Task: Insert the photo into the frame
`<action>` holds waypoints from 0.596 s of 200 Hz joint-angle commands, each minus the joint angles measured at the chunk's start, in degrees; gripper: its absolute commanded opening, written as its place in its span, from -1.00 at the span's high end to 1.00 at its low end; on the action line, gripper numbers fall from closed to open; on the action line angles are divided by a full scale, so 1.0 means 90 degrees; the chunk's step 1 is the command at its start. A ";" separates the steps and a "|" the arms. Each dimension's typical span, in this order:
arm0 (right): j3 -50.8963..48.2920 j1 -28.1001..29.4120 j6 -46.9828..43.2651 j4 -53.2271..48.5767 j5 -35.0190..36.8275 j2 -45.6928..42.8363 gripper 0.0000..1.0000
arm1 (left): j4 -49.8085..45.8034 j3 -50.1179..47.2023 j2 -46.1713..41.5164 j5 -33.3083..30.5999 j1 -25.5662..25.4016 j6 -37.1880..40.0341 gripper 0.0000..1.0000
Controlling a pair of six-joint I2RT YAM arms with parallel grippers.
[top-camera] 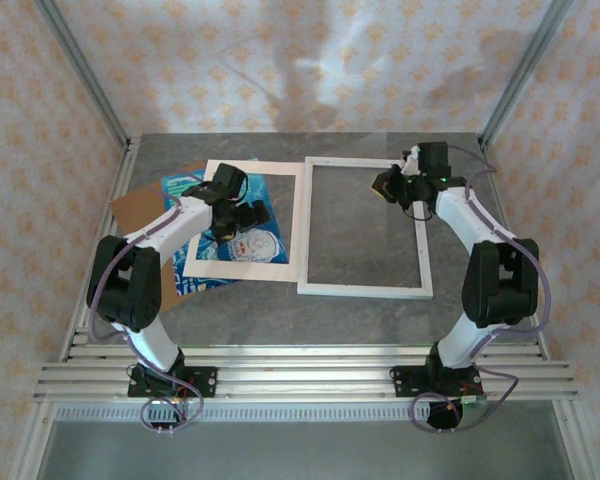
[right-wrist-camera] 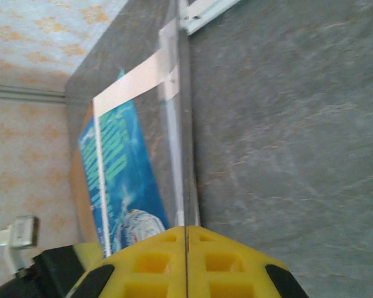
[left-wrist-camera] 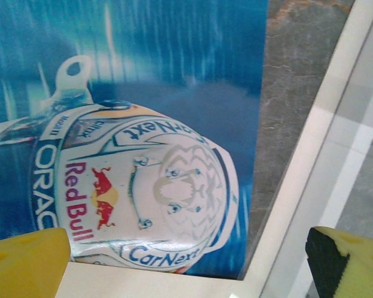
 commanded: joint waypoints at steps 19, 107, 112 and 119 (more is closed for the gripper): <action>-0.0098 -0.0309 -0.1446 -0.0523 -0.0018 0.0177 1.00 | 0.0164 0.0265 0.0180 0.0082 -0.0123 -0.0158 -0.97; -0.0390 -0.0526 -0.1966 -0.0427 0.0718 0.0110 1.00 | 0.0028 0.0412 0.0327 0.0094 -0.0257 -0.0021 -0.98; -0.0386 -0.0545 -0.1982 -0.0433 0.0715 0.0117 1.00 | 0.0021 0.0412 0.0331 0.0091 -0.0266 -0.0014 -0.98; -0.0399 -0.0570 -0.1996 -0.0454 0.0731 0.0118 1.00 | 0.0007 0.0417 0.0342 0.0074 -0.0274 -0.0012 -0.99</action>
